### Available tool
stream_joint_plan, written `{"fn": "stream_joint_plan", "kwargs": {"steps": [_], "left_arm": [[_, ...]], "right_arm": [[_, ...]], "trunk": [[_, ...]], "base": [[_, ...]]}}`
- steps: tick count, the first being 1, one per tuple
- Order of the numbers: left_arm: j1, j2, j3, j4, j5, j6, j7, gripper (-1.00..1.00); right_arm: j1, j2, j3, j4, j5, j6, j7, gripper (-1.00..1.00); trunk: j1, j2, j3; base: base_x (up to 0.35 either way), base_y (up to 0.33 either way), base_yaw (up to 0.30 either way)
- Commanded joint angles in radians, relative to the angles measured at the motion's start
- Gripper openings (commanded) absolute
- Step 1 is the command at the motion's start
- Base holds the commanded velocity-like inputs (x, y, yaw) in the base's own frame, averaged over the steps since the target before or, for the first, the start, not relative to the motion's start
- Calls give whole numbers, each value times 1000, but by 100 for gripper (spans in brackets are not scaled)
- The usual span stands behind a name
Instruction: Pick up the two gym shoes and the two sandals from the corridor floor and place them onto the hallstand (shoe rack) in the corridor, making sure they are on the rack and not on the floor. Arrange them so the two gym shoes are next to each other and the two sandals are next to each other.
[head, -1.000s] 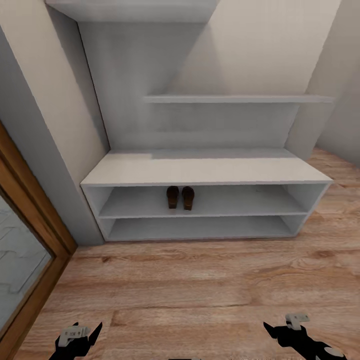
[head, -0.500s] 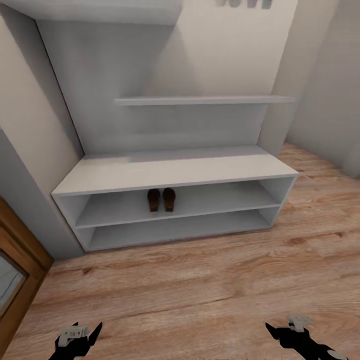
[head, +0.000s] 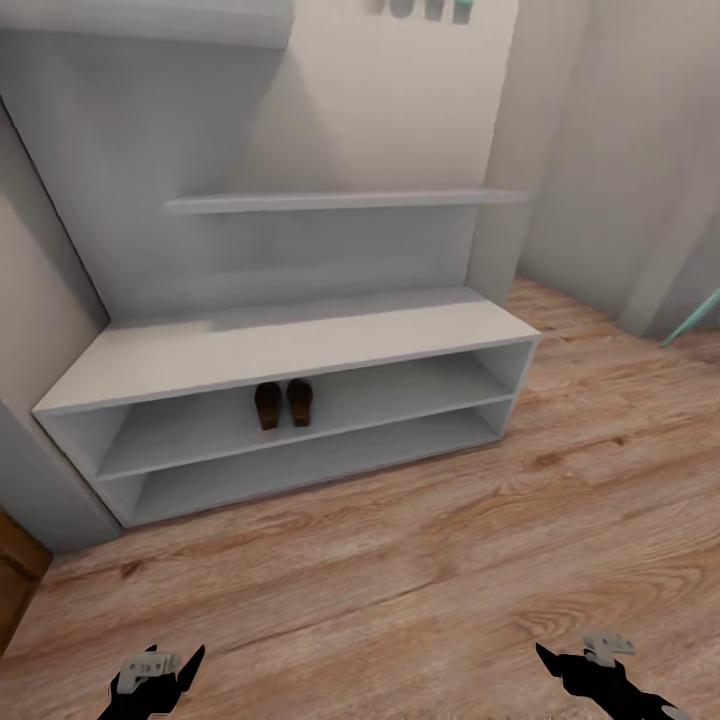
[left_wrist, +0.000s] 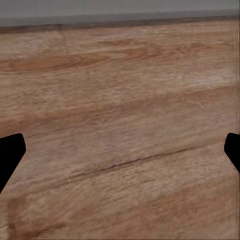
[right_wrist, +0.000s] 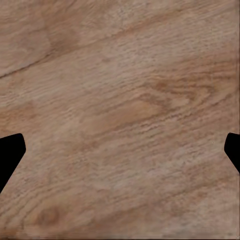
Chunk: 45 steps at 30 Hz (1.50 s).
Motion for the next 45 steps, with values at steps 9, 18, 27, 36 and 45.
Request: {"fn": "stream_joint_plan", "kwargs": {"steps": [9, 18, 27, 36, 45], "left_arm": [[0, -2, 2, 1, 10, 2, -10, 100], [0, -4, 2, 1, 10, 2, -10, 100], [0, -4, 2, 2, 10, 2, -9, 100], [0, -4, 2, 23, 8, 2, -10, 100], [0, -5, 2, 28, 8, 2, -10, 100]], "right_arm": [[0, 1, -12, 1, 10, -4, 3, 100], [1, 2, -12, 2, 10, -4, 3, 100], [1, 2, -12, 2, 10, -4, 3, 100], [1, 2, -12, 2, 10, -4, 3, 100], [1, 3, -12, 2, 10, -4, 3, 100]], "trunk": [[0, 0, -1], [0, 0, -1], [0, 0, -1], [0, 0, -1], [0, 0, -1]], "base": [[0, 0, -267], [0, 0, -267], [0, 0, -267], [0, 0, -267], [0, 0, -267]]}}
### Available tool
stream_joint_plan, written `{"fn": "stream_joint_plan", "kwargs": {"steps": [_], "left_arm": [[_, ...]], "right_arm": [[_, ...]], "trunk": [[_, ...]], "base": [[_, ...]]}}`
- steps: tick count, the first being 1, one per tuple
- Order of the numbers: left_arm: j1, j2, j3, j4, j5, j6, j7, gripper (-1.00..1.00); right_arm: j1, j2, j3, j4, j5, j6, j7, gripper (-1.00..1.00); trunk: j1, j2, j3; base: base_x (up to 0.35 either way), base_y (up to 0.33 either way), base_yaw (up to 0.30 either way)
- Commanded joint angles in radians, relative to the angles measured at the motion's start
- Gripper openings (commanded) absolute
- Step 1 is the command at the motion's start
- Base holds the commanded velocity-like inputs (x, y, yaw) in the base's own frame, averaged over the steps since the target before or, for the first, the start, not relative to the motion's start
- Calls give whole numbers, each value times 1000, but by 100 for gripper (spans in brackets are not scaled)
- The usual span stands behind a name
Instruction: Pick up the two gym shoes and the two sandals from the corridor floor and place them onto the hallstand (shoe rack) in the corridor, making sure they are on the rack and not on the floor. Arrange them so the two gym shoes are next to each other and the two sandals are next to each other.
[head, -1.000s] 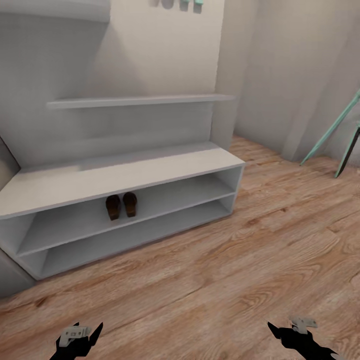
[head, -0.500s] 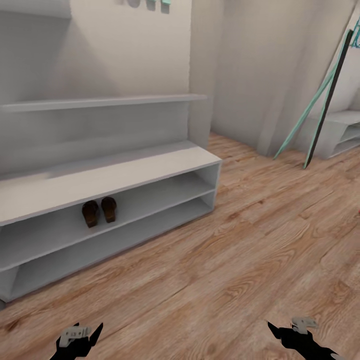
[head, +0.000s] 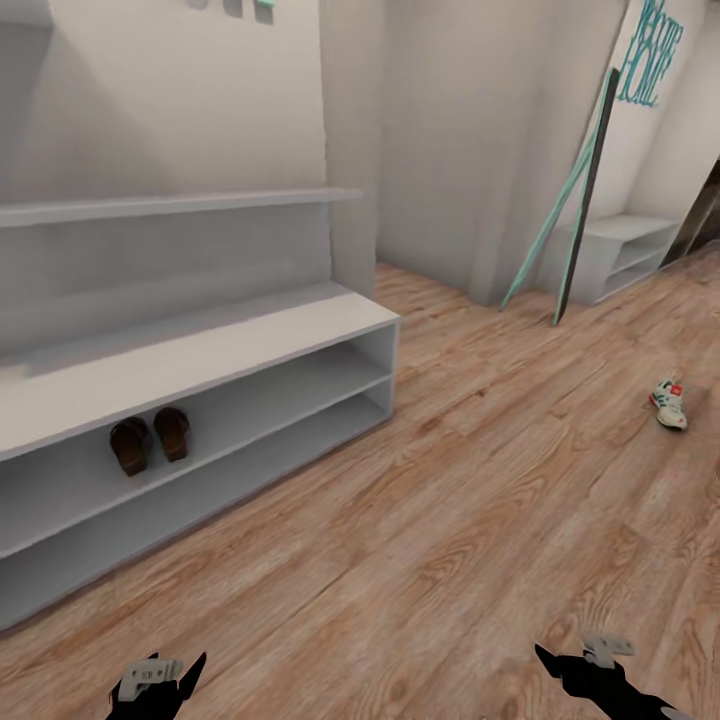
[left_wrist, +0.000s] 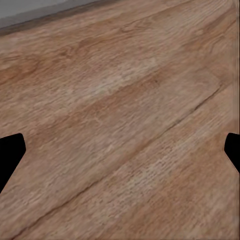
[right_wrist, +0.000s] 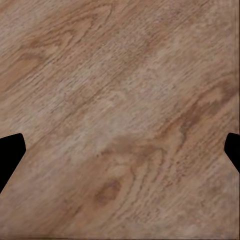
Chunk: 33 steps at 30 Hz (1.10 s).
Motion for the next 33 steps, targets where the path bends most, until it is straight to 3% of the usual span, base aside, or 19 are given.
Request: {"fn": "stream_joint_plan", "kwargs": {"steps": [1, 15, 33], "left_arm": [[0, 0, 2, 1, 10, 2, -10, 100], [0, 1, 2, 1, 12, 2, -10, 100], [0, 1, 3, 1, 12, 1, -10, 100]], "right_arm": [[-1, 0, -9, 1, 10, -4, 3, 100], [-1, 0, -9, 1, 10, -4, 3, 100], [-1, 0, -9, 1, 10, -4, 3, 100]], "trunk": [[-4, 7, 2], [-58, 105, 46], [-58, 105, 46]], "base": [[0, 0, -267], [0, 0, -267], [0, 0, -267]]}}
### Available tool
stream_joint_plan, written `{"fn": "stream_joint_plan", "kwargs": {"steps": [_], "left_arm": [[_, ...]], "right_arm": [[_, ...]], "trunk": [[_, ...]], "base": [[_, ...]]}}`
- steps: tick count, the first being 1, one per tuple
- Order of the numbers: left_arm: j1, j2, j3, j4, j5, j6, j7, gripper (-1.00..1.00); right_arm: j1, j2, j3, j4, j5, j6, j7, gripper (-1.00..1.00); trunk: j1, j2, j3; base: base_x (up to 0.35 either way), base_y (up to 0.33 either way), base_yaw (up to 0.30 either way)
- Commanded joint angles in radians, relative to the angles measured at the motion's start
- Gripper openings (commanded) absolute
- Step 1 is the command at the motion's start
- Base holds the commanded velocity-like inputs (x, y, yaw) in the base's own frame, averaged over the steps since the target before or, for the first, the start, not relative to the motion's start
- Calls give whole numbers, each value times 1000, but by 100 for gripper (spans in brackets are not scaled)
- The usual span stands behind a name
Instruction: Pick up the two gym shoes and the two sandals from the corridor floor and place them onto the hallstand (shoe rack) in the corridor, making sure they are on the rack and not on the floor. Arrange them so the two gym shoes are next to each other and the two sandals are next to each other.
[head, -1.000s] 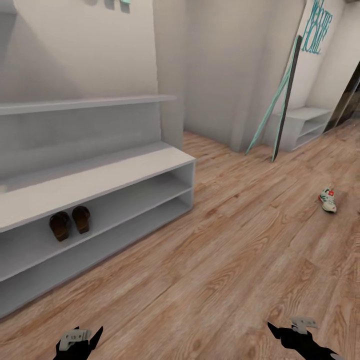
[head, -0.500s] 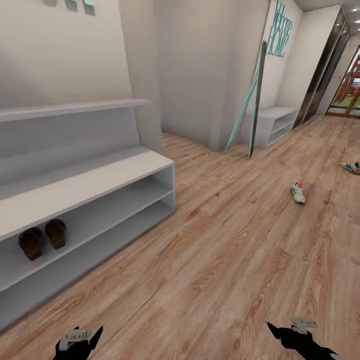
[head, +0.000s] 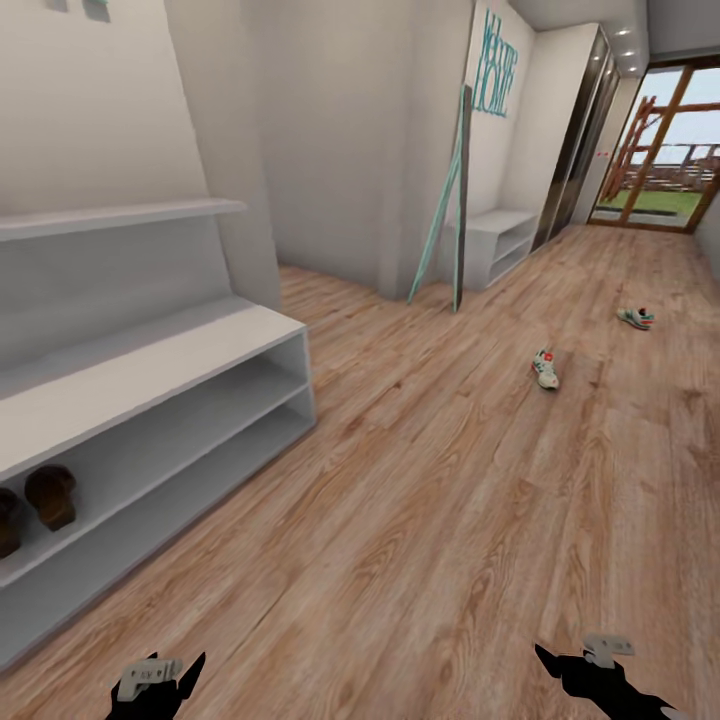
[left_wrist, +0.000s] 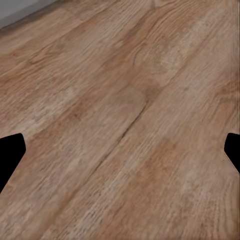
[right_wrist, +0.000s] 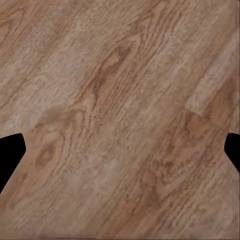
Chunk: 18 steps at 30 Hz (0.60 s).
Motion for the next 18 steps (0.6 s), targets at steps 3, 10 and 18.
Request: {"fn": "stream_joint_plan", "kwargs": {"steps": [3, 10, 18], "left_arm": [[0, 0, 2, 1, 10, 2, -10, 100], [0, 0, 3, 1, 10, 2, -10, 100], [0, -1, 2, 1, 11, 2, -10, 100]], "right_arm": [[-1, 0, -9, 1, 10, -4, 3, 100], [-1, 0, -9, 1, 10, -4, 3, 100], [-1, 0, -9, 1, 10, -4, 3, 100]], "trunk": [[0, 0, -1], [0, 0, -1], [0, 0, -1]], "base": [[0, 0, -267], [0, 0, -267], [0, 0, -267]]}}
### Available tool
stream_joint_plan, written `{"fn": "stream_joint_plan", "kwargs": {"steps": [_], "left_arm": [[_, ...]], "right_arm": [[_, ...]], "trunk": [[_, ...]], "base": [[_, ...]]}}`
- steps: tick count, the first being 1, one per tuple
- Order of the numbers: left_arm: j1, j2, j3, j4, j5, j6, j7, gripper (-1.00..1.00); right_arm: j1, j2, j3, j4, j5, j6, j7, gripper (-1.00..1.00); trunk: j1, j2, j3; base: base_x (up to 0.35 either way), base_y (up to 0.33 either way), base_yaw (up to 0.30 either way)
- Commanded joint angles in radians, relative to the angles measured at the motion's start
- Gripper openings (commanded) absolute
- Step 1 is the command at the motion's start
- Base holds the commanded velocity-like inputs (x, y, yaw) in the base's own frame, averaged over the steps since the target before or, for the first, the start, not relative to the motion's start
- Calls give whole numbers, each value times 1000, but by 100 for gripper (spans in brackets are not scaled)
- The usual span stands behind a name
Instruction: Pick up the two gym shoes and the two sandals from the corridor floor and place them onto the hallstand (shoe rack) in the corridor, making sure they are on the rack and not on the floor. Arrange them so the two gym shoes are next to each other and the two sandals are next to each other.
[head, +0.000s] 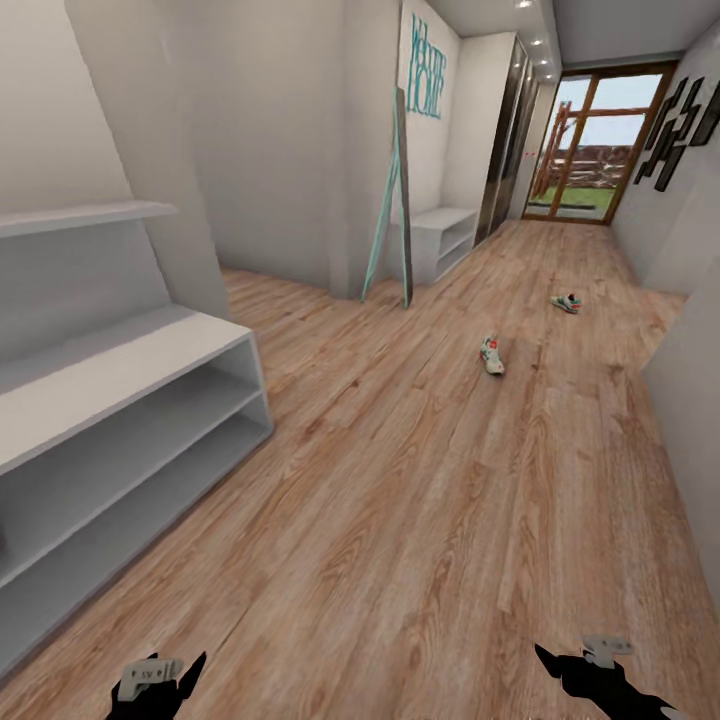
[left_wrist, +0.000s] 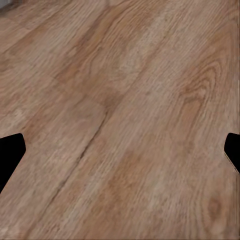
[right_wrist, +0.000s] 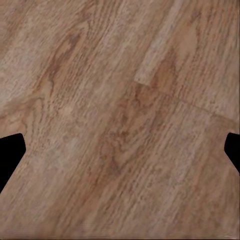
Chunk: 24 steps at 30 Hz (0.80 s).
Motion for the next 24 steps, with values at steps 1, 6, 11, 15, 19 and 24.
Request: {"fn": "stream_joint_plan", "kwargs": {"steps": [1, 6, 11, 15, 19, 24], "left_arm": [[0, 0, 2, 1, 10, 2, -10, 100], [0, 0, 2, 1, 10, 2, -10, 100], [0, 0, 2, 1, 10, 2, -10, 100], [0, -1, 2, 2, 9, 2, -10, 100], [0, -1, 2, 2, 7, 2, -10, 100], [0, -1, 0, 2, 2, 2, -10, 100]], "right_arm": [[-1, 0, -9, 1, 10, -4, 3, 100], [-1, 0, -9, 1, 10, -4, 3, 100], [-1, 0, -9, 1, 10, -4, 3, 100], [-1, 0, -9, 1, 10, -4, 3, 100], [-1, 0, -9, 1, 10, -4, 3, 100], [-1, 0, -9, 1, 10, -4, 3, 100]], "trunk": [[0, 0, -1], [0, 0, -1], [0, 0, -1], [0, 0, -1], [0, 0, -1], [0, 0, 0]], "base": [[0, 0, -267], [0, 0, -267], [0, 0, -267], [0, 0, -267], [0, 0, -267], [0, 0, -267]]}}
